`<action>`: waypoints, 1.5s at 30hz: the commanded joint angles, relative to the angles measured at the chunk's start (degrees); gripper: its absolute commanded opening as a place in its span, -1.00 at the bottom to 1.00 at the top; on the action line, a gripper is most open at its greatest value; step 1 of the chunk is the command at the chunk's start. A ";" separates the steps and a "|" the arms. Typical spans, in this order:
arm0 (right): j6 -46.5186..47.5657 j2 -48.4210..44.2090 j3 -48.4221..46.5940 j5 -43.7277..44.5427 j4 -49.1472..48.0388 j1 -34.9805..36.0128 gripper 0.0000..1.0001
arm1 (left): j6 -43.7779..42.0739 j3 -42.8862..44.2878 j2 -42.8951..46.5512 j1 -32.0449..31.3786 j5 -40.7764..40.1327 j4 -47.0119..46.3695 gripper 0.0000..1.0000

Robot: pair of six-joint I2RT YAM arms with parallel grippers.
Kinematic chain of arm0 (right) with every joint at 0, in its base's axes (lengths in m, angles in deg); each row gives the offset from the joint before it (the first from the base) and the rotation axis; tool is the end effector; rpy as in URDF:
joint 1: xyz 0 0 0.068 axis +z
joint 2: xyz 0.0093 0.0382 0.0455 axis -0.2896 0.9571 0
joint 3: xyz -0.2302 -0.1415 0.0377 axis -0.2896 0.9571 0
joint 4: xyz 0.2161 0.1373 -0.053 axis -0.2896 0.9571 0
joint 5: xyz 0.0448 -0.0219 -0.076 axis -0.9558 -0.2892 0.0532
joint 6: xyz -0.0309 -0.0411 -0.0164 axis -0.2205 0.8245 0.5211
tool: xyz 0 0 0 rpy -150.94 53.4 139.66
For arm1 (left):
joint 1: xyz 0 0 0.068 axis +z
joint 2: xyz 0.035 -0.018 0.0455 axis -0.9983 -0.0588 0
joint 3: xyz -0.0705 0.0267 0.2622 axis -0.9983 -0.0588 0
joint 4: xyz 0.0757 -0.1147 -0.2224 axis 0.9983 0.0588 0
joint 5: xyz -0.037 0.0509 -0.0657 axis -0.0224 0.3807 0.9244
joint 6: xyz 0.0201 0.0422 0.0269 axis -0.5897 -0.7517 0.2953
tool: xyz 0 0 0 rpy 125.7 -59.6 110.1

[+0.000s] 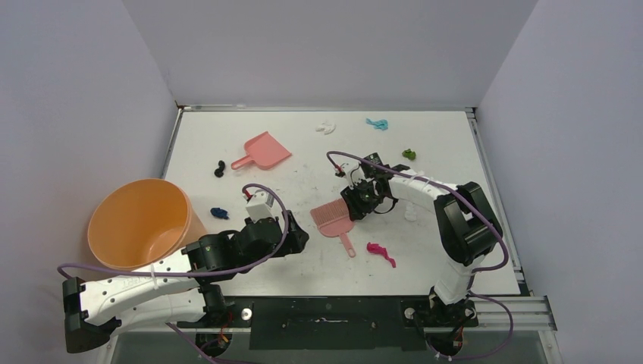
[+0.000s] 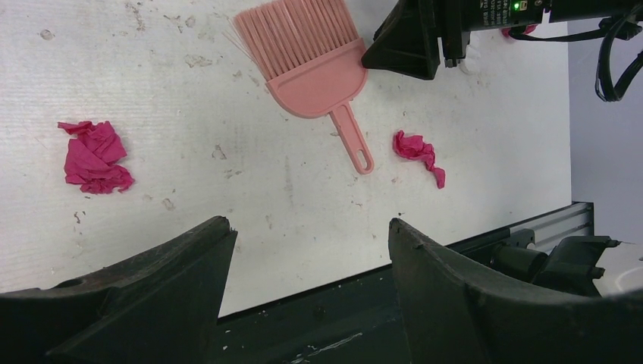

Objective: Sweep away the paper scraps from the table

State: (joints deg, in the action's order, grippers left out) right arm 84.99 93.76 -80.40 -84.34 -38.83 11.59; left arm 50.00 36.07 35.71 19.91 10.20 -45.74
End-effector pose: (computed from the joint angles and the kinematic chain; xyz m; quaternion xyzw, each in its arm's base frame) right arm 0.2941 0.1768 0.1652 -0.3653 0.8847 0.2448 0.1547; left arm 0.0834 -0.1502 0.2842 -0.0608 0.8818 -0.2661 0.3846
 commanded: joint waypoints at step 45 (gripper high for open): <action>4.16 2.34 -4.17 4.89 -2.67 0.61 -0.65 | 0.07 1.26 -1.96 -0.40 2.55 -3.60 0.45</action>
State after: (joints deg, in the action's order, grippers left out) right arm 86.58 95.26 -81.67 -84.10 -39.31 12.11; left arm 50.06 36.07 33.55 19.91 12.76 -46.77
